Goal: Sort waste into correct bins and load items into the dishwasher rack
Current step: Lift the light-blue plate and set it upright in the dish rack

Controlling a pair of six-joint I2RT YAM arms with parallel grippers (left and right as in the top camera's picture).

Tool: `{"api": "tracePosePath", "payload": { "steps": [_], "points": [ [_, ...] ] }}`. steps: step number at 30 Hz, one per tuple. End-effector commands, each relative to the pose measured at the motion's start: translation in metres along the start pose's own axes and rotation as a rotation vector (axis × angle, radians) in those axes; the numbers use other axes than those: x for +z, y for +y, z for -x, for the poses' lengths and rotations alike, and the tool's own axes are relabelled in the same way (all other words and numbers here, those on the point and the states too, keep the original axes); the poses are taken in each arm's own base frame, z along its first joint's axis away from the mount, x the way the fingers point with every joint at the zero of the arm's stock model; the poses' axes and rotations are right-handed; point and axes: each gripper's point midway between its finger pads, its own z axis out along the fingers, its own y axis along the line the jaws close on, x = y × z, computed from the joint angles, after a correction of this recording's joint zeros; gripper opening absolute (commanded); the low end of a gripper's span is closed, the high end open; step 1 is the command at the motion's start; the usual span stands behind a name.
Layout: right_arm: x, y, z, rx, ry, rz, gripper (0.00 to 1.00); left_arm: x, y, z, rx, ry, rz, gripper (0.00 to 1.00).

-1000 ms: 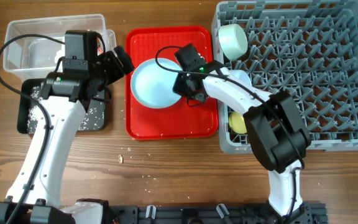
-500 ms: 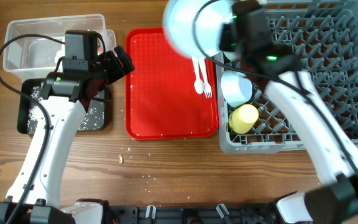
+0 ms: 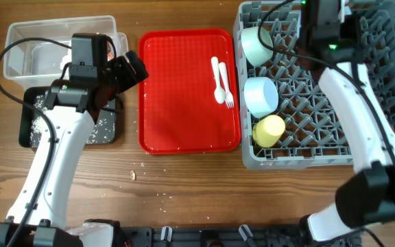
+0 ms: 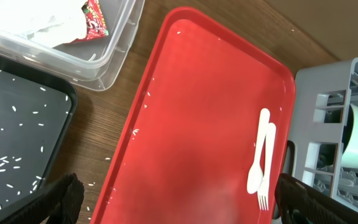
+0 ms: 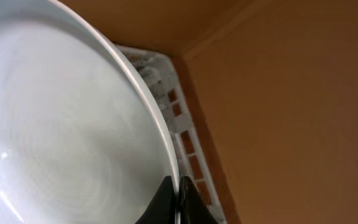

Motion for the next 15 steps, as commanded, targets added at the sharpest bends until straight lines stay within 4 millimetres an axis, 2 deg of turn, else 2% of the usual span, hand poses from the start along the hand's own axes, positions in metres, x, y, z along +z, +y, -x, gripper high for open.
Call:
{"api": "tracePosePath", "payload": {
  "steps": [1, 6, 9, 10, 13, 15],
  "points": [
    [0.014, 0.028, 0.001, -0.050, 0.002, 0.035, 0.04, 0.002, 0.000, 0.001, 0.000, 0.005, -0.002, 1.00],
    [0.032, 0.057, 0.002, -0.058, 0.000, 0.041, 0.04, 0.002, 0.000, 0.001, 0.000, 0.005, -0.002, 1.00],
    [0.033, 0.073, 0.004, -0.065, -0.014, 0.081, 0.03, 0.002, 0.000, 0.001, 0.000, 0.005, -0.002, 1.00],
    [0.032, 0.078, 0.005, -0.068, -0.017, 0.097, 0.06, 0.002, 0.000, 0.001, 0.000, 0.005, -0.002, 1.00],
    [0.029, 0.088, 0.008, -0.069, -0.034, 0.145, 0.24, 0.002, 0.000, 0.001, 0.000, 0.005, -0.002, 1.00],
    [0.028, 0.091, 0.008, -0.071, -0.037, 0.156, 0.56, 0.002, 0.000, 0.001, 0.000, 0.005, -0.002, 1.00]
  ]
}}
